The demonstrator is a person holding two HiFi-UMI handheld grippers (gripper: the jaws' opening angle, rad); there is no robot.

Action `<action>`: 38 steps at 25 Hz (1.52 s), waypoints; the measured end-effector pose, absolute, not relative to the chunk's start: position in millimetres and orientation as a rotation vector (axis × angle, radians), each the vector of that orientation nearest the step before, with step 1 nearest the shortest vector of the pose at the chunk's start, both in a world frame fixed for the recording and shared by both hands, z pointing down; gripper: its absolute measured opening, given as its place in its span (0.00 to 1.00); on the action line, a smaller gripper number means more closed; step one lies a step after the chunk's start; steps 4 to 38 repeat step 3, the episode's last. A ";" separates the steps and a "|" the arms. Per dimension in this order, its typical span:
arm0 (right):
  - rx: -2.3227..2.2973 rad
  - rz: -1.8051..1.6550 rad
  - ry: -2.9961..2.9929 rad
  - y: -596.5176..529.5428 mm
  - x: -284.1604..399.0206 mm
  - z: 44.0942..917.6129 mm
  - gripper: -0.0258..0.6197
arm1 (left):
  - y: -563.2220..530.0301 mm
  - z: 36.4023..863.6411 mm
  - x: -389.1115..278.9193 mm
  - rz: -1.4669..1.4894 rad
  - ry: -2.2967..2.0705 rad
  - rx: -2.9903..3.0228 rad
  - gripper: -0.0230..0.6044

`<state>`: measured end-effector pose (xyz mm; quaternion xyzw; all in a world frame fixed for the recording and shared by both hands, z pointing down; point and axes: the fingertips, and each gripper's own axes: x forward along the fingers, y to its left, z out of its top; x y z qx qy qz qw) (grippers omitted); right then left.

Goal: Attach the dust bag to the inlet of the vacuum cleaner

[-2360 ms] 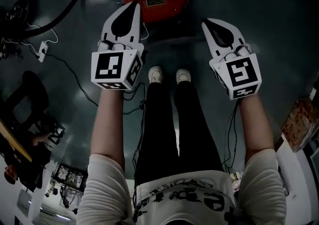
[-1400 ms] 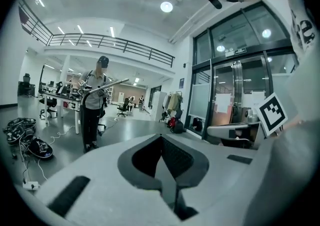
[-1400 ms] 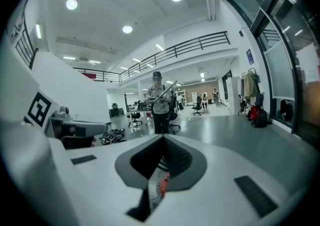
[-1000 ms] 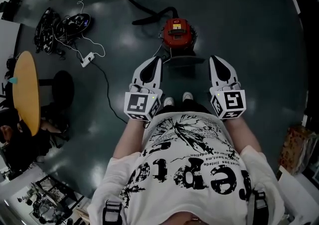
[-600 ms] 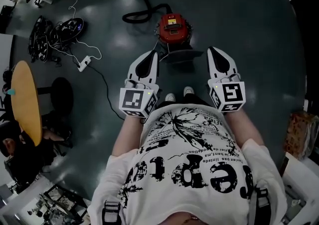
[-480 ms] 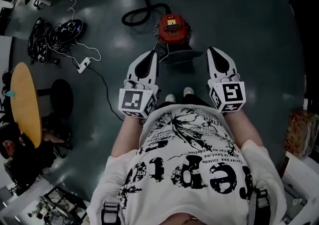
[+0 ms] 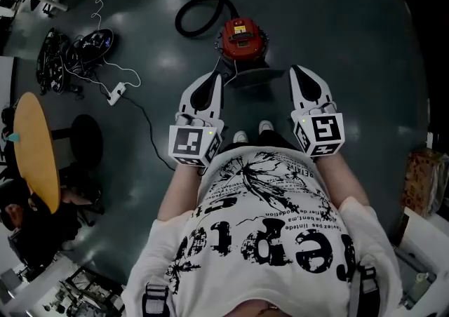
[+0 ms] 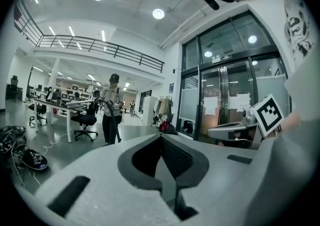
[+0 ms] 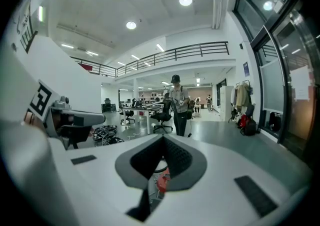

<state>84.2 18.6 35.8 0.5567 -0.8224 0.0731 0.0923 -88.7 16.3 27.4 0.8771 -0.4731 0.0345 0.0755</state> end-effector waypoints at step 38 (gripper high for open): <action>1.657 0.233 -2.440 19.4 85.3 40.6 0.04 | 14.0 28.5 -89.7 0.128 -1.451 2.645 0.04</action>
